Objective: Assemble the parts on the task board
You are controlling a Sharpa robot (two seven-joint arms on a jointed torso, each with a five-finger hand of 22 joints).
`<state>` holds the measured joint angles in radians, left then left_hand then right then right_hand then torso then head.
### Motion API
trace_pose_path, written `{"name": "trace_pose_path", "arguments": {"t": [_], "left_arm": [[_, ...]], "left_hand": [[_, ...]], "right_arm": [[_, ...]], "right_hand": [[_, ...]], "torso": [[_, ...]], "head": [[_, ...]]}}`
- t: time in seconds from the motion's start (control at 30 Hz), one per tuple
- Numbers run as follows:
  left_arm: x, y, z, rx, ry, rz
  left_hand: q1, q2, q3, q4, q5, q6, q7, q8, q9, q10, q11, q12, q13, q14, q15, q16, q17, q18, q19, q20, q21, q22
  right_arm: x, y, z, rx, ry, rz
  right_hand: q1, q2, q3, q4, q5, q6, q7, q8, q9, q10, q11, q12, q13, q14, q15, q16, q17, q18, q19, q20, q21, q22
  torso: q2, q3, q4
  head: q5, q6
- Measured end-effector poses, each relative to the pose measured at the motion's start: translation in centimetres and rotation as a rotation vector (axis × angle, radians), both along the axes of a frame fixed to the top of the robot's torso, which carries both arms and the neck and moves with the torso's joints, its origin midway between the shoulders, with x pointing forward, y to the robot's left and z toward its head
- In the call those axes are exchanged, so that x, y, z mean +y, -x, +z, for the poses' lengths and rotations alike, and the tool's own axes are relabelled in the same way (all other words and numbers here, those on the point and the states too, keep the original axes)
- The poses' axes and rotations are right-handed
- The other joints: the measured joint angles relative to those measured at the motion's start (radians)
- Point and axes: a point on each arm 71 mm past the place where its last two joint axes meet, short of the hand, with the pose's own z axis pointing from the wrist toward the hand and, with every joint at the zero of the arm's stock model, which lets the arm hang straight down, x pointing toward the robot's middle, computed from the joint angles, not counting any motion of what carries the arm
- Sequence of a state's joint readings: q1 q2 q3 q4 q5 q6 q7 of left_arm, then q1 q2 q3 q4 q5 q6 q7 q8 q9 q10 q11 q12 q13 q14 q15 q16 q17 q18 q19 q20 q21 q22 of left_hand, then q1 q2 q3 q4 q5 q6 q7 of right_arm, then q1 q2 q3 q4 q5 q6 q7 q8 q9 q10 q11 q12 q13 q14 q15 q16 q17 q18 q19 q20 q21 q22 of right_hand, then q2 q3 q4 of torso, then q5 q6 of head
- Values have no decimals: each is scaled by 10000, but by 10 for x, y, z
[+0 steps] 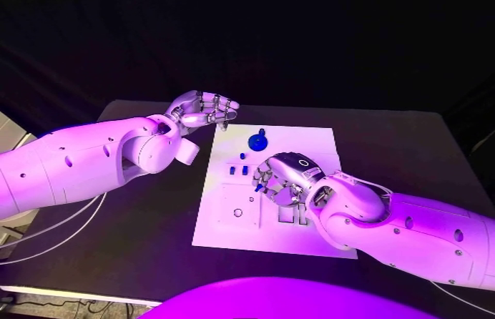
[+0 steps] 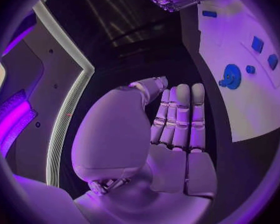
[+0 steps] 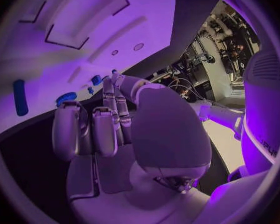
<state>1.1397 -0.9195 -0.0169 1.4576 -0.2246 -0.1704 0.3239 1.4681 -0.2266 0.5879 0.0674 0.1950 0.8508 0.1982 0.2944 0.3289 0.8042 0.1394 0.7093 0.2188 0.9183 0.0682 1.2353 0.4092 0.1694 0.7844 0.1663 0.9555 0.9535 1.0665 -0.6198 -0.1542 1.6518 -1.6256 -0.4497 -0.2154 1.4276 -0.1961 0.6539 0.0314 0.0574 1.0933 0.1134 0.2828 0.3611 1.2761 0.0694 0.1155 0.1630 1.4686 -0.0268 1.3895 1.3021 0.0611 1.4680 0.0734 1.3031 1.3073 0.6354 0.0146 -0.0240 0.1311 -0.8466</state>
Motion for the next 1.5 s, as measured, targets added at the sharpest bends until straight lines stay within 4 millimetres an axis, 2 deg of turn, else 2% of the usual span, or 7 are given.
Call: {"name": "trace_pose_path", "arguments": {"t": [0.3,0.67,1.5], "left_arm": [[-3,0,0,-15,8,-62],[-5,0,0,-20,11,-103],[-5,0,0,23,-13,-131]], "left_hand": [[0,0,0,0,0,0,0,0,0,0,0,-4,-1,0,0,0,-1,0,0,0,0,0],[0,0,0,0,0,1,0,-1,0,1,0,-5,3,0,0,-1,-2,1,0,0,0,0],[-79,0,0,1,0,1,0,-2,-1,-73,0,32,6,1,0,38,7,1,0,0,0,0]], "right_arm": [[10,4,-8,-7,344,219],[17,6,-16,64,715,287],[21,3,-24,4,1104,191]], "right_hand": [[0,-1,0,0,-11,5,6,-2,-2,13,-13,-15,-4,1,1,0,35,0,0,0,45,8],[0,-1,0,0,-20,19,20,-9,2,14,-14,-18,-8,1,1,0,34,0,0,0,49,7],[0,-3,28,-28,-5,3,5,-28,16,52,-52,-55,-5,1,1,-1,30,1,0,1,40,4]], "torso": [[3,11,-2],[3,18,-5],[1,18,-15]], "head": [[120,-96],[189,-157],[146,-162]]}}
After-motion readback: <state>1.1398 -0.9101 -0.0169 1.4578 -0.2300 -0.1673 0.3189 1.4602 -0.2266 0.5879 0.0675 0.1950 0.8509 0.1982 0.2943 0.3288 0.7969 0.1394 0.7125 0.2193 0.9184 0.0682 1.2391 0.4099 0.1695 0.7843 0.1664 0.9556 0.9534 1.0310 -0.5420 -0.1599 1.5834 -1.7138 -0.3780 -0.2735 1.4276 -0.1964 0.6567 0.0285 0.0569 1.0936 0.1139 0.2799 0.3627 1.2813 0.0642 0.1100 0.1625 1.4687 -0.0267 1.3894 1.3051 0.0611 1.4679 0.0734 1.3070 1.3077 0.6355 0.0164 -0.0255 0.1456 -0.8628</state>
